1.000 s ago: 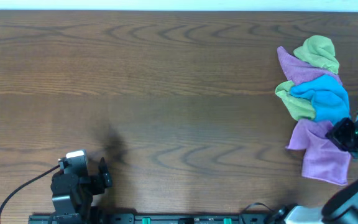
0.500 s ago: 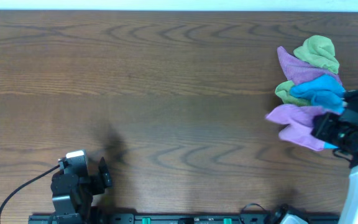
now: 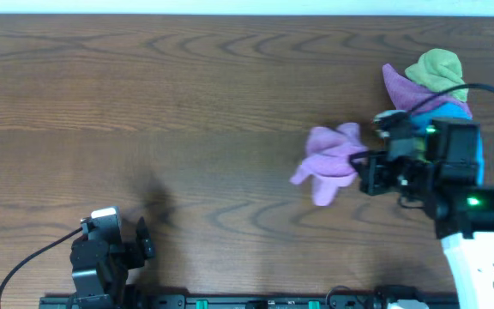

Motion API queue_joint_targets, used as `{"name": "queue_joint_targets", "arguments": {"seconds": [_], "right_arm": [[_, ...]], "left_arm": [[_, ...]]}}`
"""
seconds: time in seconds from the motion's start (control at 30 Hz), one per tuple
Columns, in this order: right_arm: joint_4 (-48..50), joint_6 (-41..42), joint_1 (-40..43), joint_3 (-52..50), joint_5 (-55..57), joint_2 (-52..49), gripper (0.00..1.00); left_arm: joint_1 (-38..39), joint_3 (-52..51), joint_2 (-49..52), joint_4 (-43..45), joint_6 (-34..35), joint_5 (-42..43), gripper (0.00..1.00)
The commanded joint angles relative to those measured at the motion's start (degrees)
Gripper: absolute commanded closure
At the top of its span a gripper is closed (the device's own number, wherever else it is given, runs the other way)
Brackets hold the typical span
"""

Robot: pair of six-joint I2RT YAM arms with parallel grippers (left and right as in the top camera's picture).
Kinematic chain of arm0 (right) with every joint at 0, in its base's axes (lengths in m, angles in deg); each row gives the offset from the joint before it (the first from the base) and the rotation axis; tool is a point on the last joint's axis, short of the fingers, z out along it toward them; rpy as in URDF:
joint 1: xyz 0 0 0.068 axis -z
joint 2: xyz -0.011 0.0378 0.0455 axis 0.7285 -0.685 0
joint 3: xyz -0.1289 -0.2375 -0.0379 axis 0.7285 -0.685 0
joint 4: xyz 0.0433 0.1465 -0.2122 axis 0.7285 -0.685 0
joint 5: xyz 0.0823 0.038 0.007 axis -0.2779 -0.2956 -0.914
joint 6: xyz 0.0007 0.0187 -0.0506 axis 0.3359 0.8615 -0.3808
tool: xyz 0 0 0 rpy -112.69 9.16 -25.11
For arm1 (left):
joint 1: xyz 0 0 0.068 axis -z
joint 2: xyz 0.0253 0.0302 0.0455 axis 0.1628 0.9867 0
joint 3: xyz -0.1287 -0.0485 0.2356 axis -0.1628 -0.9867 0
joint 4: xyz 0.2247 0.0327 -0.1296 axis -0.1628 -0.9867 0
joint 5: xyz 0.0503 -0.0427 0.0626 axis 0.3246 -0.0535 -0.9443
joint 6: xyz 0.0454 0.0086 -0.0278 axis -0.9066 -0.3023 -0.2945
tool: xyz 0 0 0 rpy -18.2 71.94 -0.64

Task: Fold the cloth
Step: 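Pull the purple cloth leftward off the pile with the right gripper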

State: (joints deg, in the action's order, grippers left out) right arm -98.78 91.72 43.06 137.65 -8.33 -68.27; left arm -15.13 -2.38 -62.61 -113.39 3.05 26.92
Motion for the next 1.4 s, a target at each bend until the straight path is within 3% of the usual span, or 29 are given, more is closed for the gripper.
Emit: {"name": "queue_joint_targets", "arguments": {"seconds": [0.0,0.23,0.6,0.77,1.03,1.07,1.13,1.17,1.3,1.37], "right_arm": [[1.4,4.4,-5.8,0.0,0.7,-1.3,0.99],[9.5,5.0,-15.0,0.0,0.9,-10.0,0.99],[32.7,5.2,-17.0,3.5,-6.0,-25.2,0.99],[33.2,2.7,-17.1,8.9,-5.0,-28.7,0.99],[22.2,-0.7,-17.0,13.5,7.4,-31.3,0.99],[19.8,-0.6,-16.9,13.5,9.1,-31.4,0.94],[14.4,0.0,-16.9,13.5,13.9,-31.4,0.51],[12.0,1.6,-16.9,13.5,17.6,-31.4,0.46],[2.6,11.6,-16.9,13.5,35.7,-31.4,0.51],[0.8,11.9,-16.9,13.5,37.1,-31.4,0.5]], "left_arm": [[0.3,-0.4,-0.4,-1.5,0.4,-0.5,0.05],[0.3,-0.4,-0.4,-1.5,0.4,-0.5,0.05],[0.3,-0.4,-0.4,-1.5,0.4,-0.5,0.05],[0.3,-0.4,-0.4,-1.5,0.4,-0.5,0.05],[0.3,-0.4,-0.4,-1.5,0.4,-0.5,0.05],[0.3,-0.4,-0.4,-1.5,0.4,-0.5,0.05],[0.3,-0.4,-0.4,-1.5,0.4,-0.5,0.05],[0.3,-0.4,-0.4,-1.5,0.4,-0.5,0.05],[0.3,-0.4,-0.4,-1.5,0.4,-0.5,0.05],[0.3,-0.4,-0.4,-1.5,0.4,-0.5,0.05]]}}
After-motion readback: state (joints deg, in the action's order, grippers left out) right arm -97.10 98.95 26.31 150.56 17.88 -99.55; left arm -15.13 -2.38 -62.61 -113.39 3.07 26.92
